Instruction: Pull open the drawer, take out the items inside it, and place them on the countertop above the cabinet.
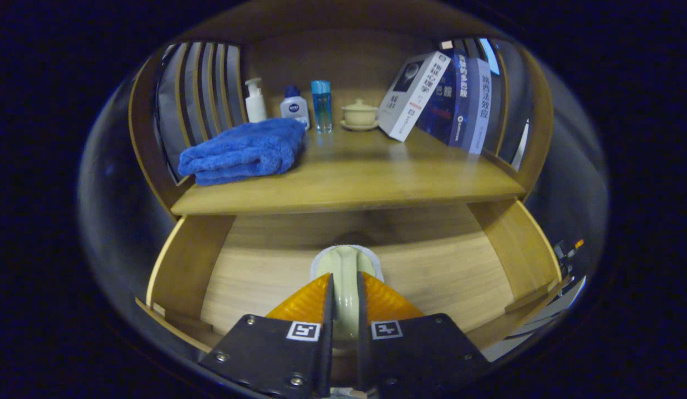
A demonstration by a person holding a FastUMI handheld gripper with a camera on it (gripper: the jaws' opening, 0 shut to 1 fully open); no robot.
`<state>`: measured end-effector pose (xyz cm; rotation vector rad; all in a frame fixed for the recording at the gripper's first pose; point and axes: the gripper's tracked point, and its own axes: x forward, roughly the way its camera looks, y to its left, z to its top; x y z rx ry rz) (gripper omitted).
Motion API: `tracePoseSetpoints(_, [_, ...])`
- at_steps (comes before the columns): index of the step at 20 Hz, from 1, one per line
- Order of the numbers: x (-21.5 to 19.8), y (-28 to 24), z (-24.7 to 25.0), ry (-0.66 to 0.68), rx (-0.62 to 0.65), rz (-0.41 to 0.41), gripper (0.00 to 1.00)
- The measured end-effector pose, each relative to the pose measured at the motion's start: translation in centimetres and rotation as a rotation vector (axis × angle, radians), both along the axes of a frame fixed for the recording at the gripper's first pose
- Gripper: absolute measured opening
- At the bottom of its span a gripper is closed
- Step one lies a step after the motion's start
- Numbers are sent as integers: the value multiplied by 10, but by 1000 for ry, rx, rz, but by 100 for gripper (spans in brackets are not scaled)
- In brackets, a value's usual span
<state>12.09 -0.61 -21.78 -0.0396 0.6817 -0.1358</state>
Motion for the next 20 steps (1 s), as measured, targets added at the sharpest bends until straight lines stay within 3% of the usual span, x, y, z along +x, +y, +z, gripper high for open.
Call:
tracePoseSetpoints(11, [20,6,80,-183,-30,30,19])
tracePoseSetpoints(12, [20,6,81,-184,-30,22,1])
tracePoseSetpoints(20, [18,4,46,-99,-12,-6,1])
